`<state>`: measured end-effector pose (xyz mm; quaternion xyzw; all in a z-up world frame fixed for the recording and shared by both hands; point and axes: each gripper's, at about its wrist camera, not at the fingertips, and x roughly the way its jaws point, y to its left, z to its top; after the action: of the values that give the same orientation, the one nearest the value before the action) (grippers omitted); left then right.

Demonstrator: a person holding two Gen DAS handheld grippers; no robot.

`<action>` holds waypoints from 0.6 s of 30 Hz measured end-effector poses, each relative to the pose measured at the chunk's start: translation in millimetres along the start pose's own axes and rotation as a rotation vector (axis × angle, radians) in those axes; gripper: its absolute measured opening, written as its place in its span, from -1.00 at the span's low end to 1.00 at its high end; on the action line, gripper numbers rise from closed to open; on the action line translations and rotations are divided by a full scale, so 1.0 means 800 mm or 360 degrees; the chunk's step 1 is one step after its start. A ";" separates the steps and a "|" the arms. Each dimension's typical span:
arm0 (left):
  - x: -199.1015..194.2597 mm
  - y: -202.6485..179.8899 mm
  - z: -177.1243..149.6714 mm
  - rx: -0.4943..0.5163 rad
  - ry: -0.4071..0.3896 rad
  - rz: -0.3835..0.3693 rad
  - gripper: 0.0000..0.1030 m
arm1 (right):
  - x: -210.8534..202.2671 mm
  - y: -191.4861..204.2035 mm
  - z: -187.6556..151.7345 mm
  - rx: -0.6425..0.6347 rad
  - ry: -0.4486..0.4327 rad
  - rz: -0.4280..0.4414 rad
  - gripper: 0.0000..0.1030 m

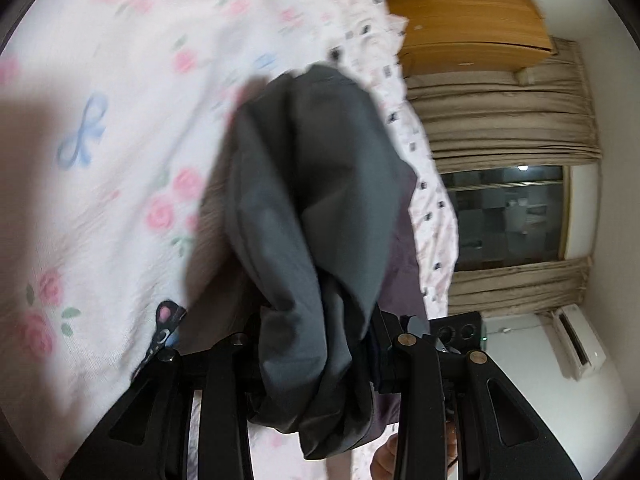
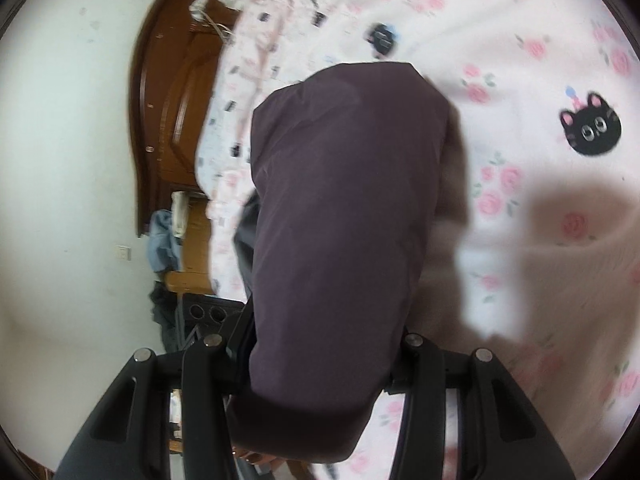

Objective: Fold clothes

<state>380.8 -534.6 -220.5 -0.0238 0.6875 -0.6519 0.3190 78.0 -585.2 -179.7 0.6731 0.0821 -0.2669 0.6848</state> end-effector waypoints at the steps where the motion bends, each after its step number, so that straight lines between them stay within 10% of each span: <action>1: 0.002 0.006 0.000 -0.0030 0.0017 -0.0003 -0.40 | 0.005 -0.005 0.002 0.0004 0.0012 -0.0022 -0.08; 5: 0.004 0.019 -0.004 -0.0090 0.0033 -0.0077 -0.35 | 0.010 -0.018 0.001 0.0036 0.0024 -0.0096 0.34; 18: -0.045 0.006 -0.029 -0.0076 -0.0070 0.0179 0.21 | -0.053 -0.039 -0.023 0.0134 -0.0088 -0.0270 0.62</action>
<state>400.5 -497.6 -211.6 -0.0069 0.6959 -0.6157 0.3695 32.1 -554.9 -188.5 0.6842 0.1085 -0.3458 0.6328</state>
